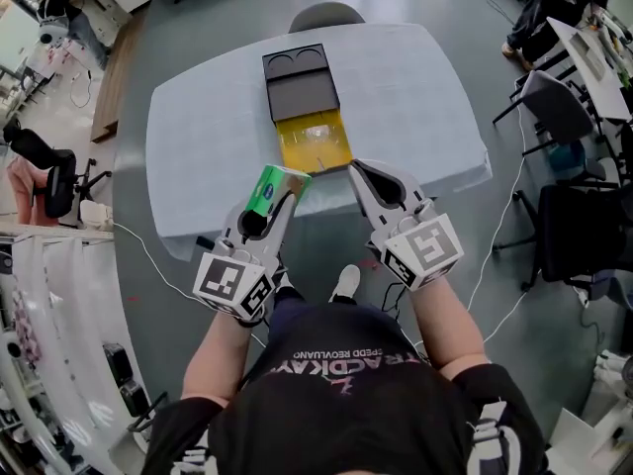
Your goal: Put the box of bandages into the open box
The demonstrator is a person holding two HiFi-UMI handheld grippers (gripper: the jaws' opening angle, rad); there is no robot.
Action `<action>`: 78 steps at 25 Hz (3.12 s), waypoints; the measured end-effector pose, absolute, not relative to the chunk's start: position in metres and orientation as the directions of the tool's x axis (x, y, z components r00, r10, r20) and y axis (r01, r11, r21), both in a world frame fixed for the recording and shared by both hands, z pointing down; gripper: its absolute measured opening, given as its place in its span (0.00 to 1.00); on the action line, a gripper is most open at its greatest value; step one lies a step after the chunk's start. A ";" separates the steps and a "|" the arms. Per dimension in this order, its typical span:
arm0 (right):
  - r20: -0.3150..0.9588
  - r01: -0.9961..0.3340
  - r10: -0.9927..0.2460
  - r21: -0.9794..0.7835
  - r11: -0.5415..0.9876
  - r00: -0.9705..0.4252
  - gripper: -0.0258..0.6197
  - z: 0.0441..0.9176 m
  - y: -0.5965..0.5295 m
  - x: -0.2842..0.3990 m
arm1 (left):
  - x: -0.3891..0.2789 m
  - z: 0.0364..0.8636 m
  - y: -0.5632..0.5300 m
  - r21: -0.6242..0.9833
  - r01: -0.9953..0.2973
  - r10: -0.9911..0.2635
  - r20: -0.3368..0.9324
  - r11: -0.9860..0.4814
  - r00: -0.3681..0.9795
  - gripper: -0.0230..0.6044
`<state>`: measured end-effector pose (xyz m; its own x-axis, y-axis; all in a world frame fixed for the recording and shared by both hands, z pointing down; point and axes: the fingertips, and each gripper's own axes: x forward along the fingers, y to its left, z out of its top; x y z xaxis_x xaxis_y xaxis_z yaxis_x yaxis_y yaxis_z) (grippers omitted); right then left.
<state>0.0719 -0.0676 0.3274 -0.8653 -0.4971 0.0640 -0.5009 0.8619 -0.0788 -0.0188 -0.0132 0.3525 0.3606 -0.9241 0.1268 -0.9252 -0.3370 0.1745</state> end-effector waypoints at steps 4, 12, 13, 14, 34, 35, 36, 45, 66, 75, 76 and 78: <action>0.055 -0.484 -0.481 -0.075 0.872 -0.875 0.05 0.325 -0.071 0.083 | -0.004 0.352 -0.016 0.172 -0.930 -0.928 0.132 -0.325 0.349 0.20; 0.037 -0.484 -0.483 -0.086 0.871 -0.875 0.05 0.320 -0.083 0.092 | 0.006 0.347 -0.031 0.166 -0.932 -0.928 0.136 -0.323 0.346 0.20; 0.036 -0.486 -0.485 -0.086 0.869 -0.874 0.05 0.321 -0.085 0.093 | 0.006 0.348 -0.033 0.168 -0.931 -0.927 0.136 -0.325 0.349 0.20; 0.036 -0.490 -0.489 -0.088 0.867 -0.872 0.05 0.321 -0.088 0.092 | 0.007 0.349 -0.036 0.169 -0.929 -0.925 0.138 -0.329 0.353 0.20; 0.120 -0.593 -0.581 -0.114 0.798 -0.805 0.05 0.358 -0.144 0.037 | -0.044 0.401 -0.109 0.244 -0.872 -0.856 0.204 -0.425 0.475 0.20; 0.126 -0.596 -0.584 -0.114 0.795 -0.802 0.05 0.360 -0.148 0.035 | -0.045 0.405 -0.114 0.248 -0.868 -0.851 0.210 -0.430 0.482 0.20; 0.132 -0.603 -0.589 -0.116 0.790 -0.797 0.05 0.362 -0.151 0.034 | -0.046 0.409 -0.118 0.253 -0.864 -0.845 0.217 -0.435 0.489 0.20; 0.189 -0.657 -0.631 -0.143 0.740 -0.752 0.05 0.383 -0.182 0.031 | -0.052 0.441 -0.157 0.301 -0.832 -0.793 0.275 -0.466 0.544 0.20; 0.297 -0.723 -0.663 -0.195 0.663 -0.687 0.05 0.443 -0.213 0.024 | -0.058 0.559 -0.198 0.425 -0.790 -0.661 0.442 -0.441 0.607 0.20; 0.322 -0.740 -0.669 -0.209 0.639 -0.669 0.05 0.457 -0.219 0.030 | -0.052 0.593 -0.205 0.452 -0.787 -0.610 0.501 -0.421 0.614 0.20; 0.328 -0.744 -0.670 -0.211 0.635 -0.665 0.05 0.461 -0.220 0.031 | -0.052 0.596 -0.205 0.453 -0.786 -0.606 0.505 -0.419 0.614 0.20; 0.344 -0.751 -0.671 -0.219 0.623 -0.657 0.05 0.471 -0.220 0.034 | -0.051 0.602 -0.206 0.454 -0.786 -0.598 0.514 -0.419 0.615 0.20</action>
<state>0.0343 -0.2203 0.4713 -0.6567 -0.6712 0.3437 -0.7511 0.6230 -0.2186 -0.0506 -0.2060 0.6018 0.6153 -0.5976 0.5142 -0.7863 -0.4185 0.4545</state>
